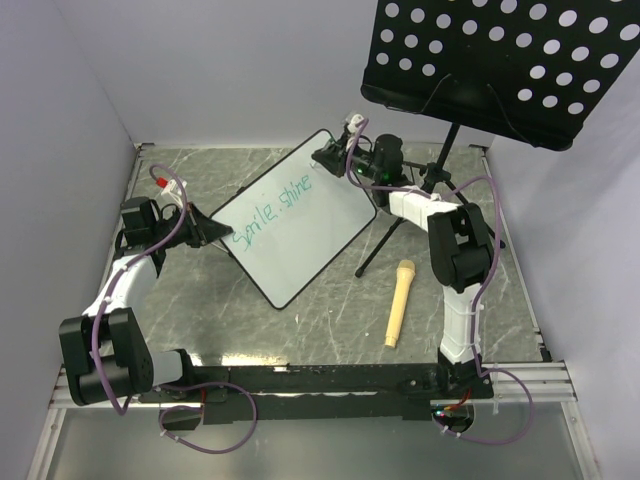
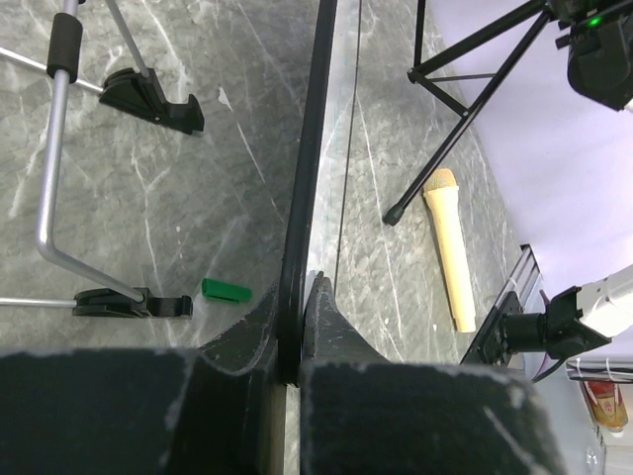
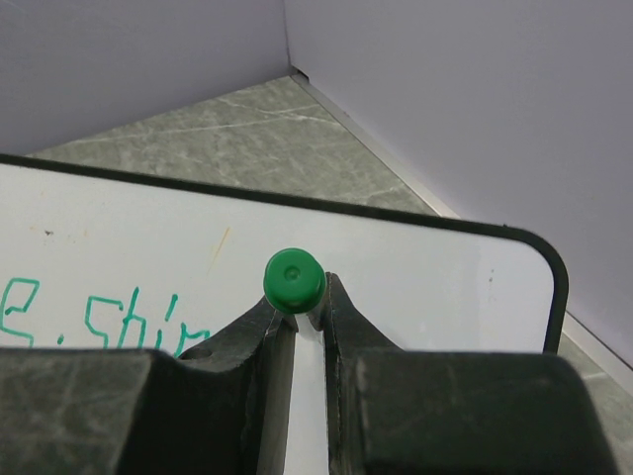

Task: Write a sentence on the whiteboard
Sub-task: Pick up the sentence from the whiteboard.

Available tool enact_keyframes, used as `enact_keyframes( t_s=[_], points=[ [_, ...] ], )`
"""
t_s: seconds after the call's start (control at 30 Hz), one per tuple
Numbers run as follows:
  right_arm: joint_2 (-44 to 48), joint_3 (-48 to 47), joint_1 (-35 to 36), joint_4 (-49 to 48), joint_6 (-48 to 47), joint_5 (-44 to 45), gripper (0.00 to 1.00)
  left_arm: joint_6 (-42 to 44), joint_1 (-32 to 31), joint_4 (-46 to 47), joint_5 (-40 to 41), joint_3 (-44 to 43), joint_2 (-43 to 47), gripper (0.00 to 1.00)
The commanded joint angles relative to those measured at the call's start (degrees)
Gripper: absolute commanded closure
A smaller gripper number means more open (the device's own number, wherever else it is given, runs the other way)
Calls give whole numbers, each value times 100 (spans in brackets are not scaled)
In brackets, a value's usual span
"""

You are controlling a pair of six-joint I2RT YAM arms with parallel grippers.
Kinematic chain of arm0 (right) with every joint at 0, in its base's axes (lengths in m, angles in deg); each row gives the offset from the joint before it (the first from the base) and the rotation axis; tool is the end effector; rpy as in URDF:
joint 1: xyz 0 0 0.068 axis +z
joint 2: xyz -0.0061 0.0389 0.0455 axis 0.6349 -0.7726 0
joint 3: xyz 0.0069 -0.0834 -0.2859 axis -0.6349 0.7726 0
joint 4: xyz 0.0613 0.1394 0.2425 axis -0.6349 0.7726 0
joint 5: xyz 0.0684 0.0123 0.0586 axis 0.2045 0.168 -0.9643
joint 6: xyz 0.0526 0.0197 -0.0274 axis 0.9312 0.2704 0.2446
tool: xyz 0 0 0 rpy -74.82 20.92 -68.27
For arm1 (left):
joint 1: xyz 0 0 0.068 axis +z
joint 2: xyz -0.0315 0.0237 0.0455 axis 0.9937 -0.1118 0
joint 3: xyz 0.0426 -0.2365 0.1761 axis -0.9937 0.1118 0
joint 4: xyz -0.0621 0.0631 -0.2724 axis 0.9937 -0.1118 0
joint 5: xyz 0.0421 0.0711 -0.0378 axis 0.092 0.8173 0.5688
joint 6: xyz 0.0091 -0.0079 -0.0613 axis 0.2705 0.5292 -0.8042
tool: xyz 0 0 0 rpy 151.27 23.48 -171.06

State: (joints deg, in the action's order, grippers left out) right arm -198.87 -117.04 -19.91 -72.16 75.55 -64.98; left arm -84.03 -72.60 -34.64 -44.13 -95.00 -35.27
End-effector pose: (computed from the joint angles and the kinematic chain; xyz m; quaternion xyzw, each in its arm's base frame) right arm 0.4845 0.2057 0.2794 -0.3649 0.5748 0.3633 0.6360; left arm 0.2862 0.0153 0.2505 0.0271 0.7996 -0.4393 0.4086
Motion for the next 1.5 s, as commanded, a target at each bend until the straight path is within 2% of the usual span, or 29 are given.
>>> enact_keyframes(
  t_s=[0.0,0.53,1.2,1.47],
  points=[
    [301,303,27,-296,-73,23,100,1373,-35,-163,1193,65,-149,99],
    [626,1024,27,-604,-73,31,100,1311,62,-137,1184,47,-211,99],
    [327,207,36,-253,-38,198,100,1338,62,-137,1131,56,-176,99],
    [380,418,27,-358,-47,128,100,1329,62,-128,1123,47,-202,99]
  ],
)
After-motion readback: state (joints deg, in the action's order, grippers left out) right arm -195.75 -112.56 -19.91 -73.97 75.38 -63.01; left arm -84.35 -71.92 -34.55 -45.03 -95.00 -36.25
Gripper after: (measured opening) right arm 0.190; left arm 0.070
